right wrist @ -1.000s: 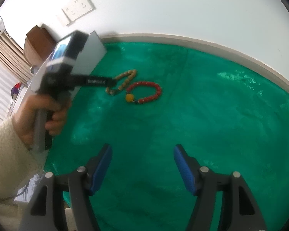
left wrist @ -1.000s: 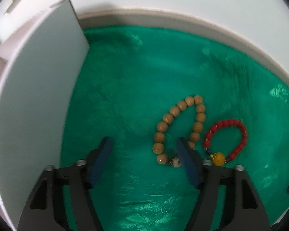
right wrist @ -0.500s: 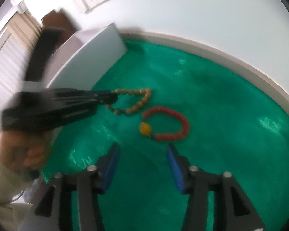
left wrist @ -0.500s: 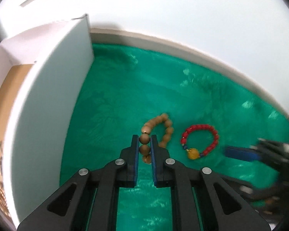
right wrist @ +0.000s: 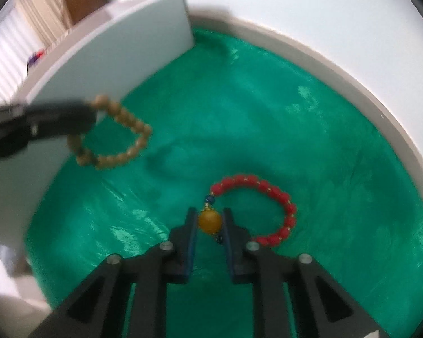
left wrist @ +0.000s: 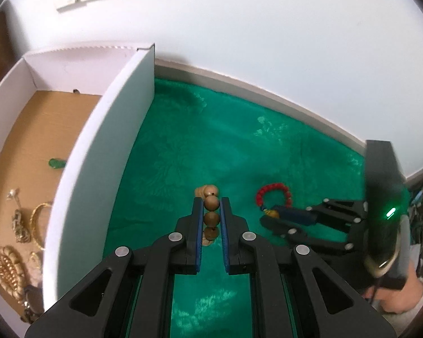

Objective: Organize jewelry
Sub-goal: 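Grasp the wooden bead bracelet with the left tool while the right tool grasps the red bead bracelet, then carry both bracelets into the white box and open both tools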

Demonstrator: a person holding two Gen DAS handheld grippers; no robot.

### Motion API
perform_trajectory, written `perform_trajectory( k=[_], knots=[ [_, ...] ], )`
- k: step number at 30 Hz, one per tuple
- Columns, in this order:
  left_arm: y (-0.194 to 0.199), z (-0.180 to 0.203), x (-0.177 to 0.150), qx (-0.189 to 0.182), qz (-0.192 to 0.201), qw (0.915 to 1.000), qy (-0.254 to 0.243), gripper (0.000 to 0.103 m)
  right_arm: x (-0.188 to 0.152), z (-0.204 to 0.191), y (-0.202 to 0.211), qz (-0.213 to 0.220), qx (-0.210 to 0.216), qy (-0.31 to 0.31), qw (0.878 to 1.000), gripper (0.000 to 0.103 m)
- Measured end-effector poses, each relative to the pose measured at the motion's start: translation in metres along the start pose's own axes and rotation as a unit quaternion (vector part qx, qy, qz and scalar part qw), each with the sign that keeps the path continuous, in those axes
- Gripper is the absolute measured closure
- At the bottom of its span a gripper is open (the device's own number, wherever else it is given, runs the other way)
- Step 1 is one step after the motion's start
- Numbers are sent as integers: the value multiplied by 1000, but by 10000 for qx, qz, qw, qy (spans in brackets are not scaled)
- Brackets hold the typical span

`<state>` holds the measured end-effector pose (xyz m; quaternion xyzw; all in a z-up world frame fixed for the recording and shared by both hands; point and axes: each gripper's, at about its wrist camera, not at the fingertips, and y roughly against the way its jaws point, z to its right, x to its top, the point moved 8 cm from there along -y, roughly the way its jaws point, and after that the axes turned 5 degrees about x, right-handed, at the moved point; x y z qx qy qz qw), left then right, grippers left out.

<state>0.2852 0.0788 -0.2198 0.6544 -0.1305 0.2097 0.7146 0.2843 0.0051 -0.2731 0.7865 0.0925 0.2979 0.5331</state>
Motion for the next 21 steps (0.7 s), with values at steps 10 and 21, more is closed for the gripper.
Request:
perform_trajectory(
  k=[10, 21],
  knots=[
    [51, 4, -4, -203, 197, 9996, -8, 94, -20, 4, 87, 637, 576, -619, 9944, 85],
    [96, -11, -17, -391, 287, 9984, 278, 94, -9, -20, 127, 1002, 751, -409, 9913, 85]
  ],
)
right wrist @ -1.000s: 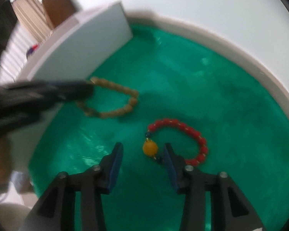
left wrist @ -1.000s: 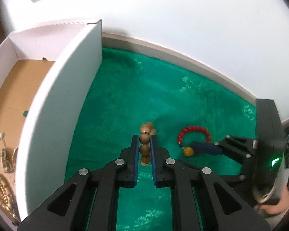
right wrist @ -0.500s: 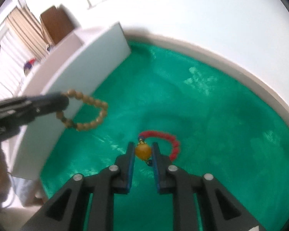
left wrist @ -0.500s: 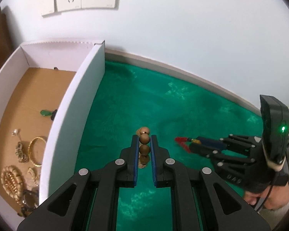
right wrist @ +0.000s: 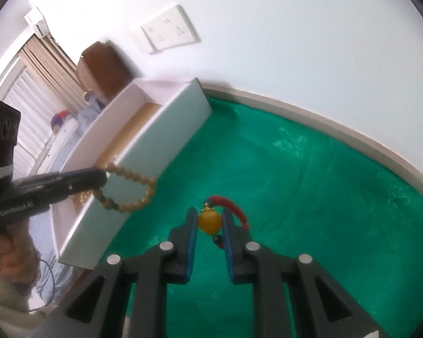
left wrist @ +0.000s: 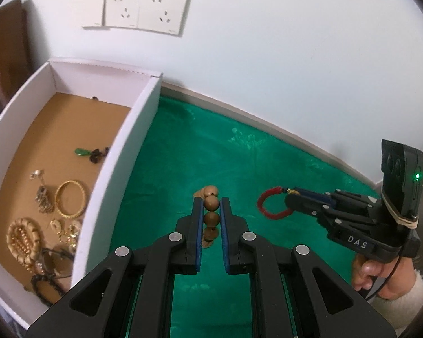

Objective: Organize jewelry
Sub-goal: 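Carry both bracelets into the white box and open both tools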

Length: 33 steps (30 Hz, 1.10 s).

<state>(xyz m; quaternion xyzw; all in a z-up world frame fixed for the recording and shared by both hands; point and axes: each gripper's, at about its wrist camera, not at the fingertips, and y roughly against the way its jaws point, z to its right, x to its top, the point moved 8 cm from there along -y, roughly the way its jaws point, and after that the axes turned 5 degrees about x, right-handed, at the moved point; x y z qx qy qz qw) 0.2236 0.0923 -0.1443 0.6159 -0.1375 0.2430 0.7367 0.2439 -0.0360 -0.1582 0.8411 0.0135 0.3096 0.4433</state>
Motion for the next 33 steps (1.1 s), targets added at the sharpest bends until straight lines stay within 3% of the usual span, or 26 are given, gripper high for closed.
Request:
perform_trajectory(
  k=[10, 15, 18, 25, 33],
  knots=[
    [64, -35, 10, -40, 345, 9980, 521, 94, 30, -55, -9, 23, 545, 340, 9979, 85],
    [110, -80, 24, 179, 673, 9931, 940, 94, 67, -95, -9, 158, 906, 598, 9940, 85],
    [128, -120, 28, 546, 895, 9875, 1175, 94, 90, -124, -14, 178, 1149, 799, 9900, 85],
    [119, -207, 5, 1326, 776, 9745, 1638, 94, 116, -189, -61, -208, 1500, 1286, 9801, 85],
    [61, -278, -32, 1864, 225, 9605, 2053, 93, 88, -230, -161, -1178, 1380, 1590, 9705, 85]
  ],
)
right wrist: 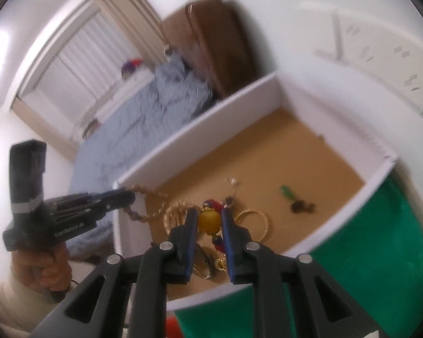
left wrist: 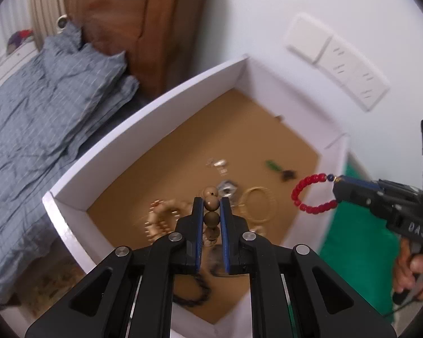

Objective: Organize jewelry
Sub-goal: 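Carry both bracelets into the white box and open both tools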

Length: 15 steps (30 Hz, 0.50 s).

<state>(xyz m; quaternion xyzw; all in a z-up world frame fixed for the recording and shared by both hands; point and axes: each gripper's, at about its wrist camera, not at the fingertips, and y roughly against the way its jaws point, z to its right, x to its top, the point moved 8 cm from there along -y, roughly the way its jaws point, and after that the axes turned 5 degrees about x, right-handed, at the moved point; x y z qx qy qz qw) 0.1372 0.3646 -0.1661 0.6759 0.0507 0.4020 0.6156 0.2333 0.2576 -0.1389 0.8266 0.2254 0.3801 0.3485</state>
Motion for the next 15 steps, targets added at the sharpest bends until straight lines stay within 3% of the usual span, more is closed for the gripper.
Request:
perform_trajectory(
  k=[5, 7, 9, 11, 13, 15],
  knots=[
    [-30, -15, -19, 382, -102, 9992, 85, 92, -15, -6, -62, -527, -192, 162, 9983, 84],
    [-33, -16, -25, 590, -80, 9982, 50, 85, -20, -9, -76, -605, -211, 185, 9978, 83],
    [-30, -18, -33, 728, -49, 9973, 42, 56, -26, -14, -83, -688, -232, 235, 9971, 83],
    [-21, -22, -39, 914, 51, 9958, 85, 39, -30, -17, -82, -680, -301, 281, 9968, 67],
    [-10, -25, -43, 1163, 223, 9929, 75, 29, -31, -18, -73, -593, -421, 325, 9968, 41],
    [7, -27, -46, 1431, 395, 9889, 73, 15, -30, -19, -60, -460, -589, 411, 9964, 31]
  ],
)
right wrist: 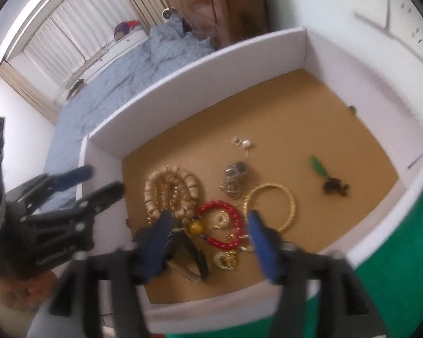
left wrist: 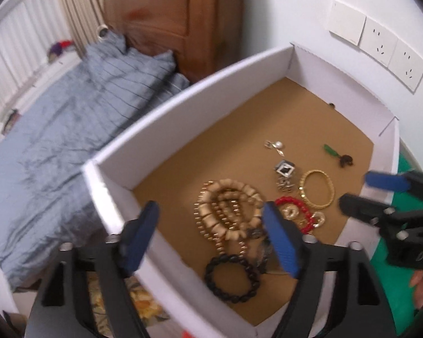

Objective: Organize jewelry
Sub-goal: 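Carry both bracelets into the white box and open both tools, then lift both open tools up out of the box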

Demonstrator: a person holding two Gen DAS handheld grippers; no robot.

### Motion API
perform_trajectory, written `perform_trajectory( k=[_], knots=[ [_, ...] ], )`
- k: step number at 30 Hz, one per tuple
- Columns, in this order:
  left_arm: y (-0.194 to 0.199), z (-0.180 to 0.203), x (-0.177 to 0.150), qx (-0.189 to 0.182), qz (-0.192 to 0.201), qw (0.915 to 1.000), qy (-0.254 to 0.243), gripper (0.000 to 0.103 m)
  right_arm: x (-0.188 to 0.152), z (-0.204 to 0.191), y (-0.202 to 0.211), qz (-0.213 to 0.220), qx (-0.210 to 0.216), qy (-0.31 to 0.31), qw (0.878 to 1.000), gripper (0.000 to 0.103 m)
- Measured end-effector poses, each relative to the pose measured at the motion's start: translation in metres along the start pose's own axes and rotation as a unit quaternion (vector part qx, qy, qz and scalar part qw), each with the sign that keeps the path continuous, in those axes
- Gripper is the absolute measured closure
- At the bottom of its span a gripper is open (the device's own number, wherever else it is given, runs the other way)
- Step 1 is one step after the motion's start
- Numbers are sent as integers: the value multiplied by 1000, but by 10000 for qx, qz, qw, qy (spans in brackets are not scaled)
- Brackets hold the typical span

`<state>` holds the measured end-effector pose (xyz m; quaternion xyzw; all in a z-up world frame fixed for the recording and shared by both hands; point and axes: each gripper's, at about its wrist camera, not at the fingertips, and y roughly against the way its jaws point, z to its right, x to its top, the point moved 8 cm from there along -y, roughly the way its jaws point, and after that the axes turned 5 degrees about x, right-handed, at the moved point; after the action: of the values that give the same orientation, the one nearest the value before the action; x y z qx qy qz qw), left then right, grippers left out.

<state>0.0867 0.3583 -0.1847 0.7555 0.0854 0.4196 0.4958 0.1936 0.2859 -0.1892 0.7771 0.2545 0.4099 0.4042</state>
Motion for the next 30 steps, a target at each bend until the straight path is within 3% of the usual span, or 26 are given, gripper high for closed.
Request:
perform_trajectory(
  k=[3, 9, 18, 20, 23, 30],
  knots=[
    [22, -8, 1, 289, 256, 9992, 54, 3, -1, 1, 25, 191, -299, 145, 9993, 31],
    [55, -19, 4, 853, 466, 9953, 37, 2, -7, -5, 62, 479, -641, 438, 9958, 31],
    [76, -20, -5, 672, 70, 9972, 315, 2, -19, -17, 85, 530, -921, 616, 9924, 30],
    [81, -20, -8, 592, 6, 9975, 376, 2, -20, -23, 90, 519, -960, 677, 9917, 24],
    [84, -24, -14, 334, -312, 9968, 661, 2, -20, -30, 96, 478, -1088, 774, 9899, 23],
    [99, -33, -18, 613, -283, 9934, 927, 3, -24, -42, 98, 270, -991, 772, 9917, 23]
  ],
)
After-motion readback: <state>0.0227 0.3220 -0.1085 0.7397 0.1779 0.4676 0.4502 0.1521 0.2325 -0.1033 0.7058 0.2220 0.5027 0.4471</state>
